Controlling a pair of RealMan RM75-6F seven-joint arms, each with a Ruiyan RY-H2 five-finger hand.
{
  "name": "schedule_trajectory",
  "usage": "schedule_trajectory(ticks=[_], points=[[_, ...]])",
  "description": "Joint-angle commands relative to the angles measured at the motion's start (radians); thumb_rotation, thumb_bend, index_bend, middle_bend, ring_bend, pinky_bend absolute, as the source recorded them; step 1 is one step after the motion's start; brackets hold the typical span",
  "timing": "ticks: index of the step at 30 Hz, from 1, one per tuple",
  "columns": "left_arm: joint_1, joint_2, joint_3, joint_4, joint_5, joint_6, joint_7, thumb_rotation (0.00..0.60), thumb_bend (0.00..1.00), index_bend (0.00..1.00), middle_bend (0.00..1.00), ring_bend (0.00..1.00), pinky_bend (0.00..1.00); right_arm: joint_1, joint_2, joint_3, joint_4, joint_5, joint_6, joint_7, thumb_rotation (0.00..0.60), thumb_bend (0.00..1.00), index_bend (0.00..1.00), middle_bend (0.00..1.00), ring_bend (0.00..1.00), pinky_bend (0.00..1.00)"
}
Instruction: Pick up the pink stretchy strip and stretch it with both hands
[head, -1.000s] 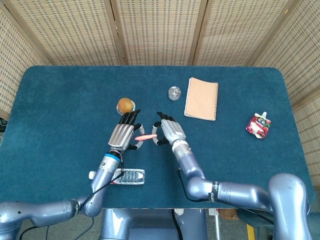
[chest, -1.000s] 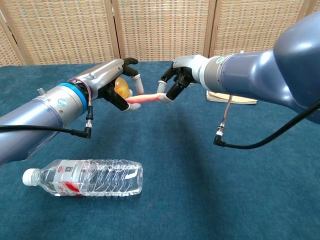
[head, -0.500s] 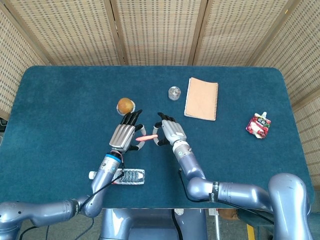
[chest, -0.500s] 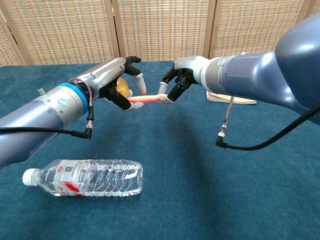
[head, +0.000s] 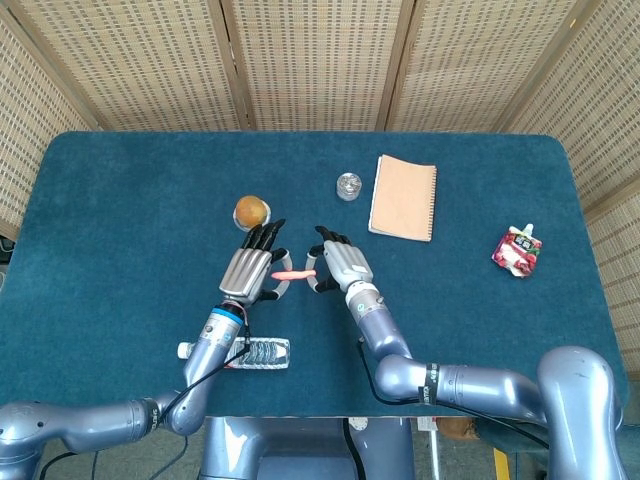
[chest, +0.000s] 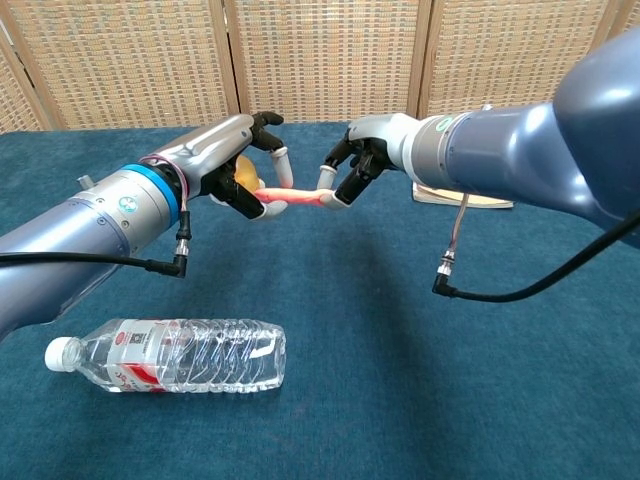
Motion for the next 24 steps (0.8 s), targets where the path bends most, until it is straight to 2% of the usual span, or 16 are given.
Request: schedule_trajectory(ticks=[1,17,24], points=[[0.000,0.000,0.000,-0.003,-0.001,0.003,0.005,0.600,0.37,0.54,0.00,0.00,0.00,0.000,0.000,-0.001,0.000,0.001,-0.001,0.001,0.600,0.72,0.82,0.12,0.00,0.00],[-0.004,-0.001,-0.001,-0.008,-0.013,0.004,0.021,0.600,0.43,0.63,0.00,0.00,0.00,-0.001,0.000,-0.007,-0.005,-0.001,-0.003,0.004,0.600,0.72,0.82,0.12,0.00,0.00],[-0.006,-0.006,-0.004,-0.004,-0.015,0.010,0.023,0.600,0.47,0.77,0.00,0.00,0.00,-0.001,0.000,-0.009,-0.006,-0.002,-0.004,0.005,0.600,0.72,0.82,0.12,0.00,0.00]])
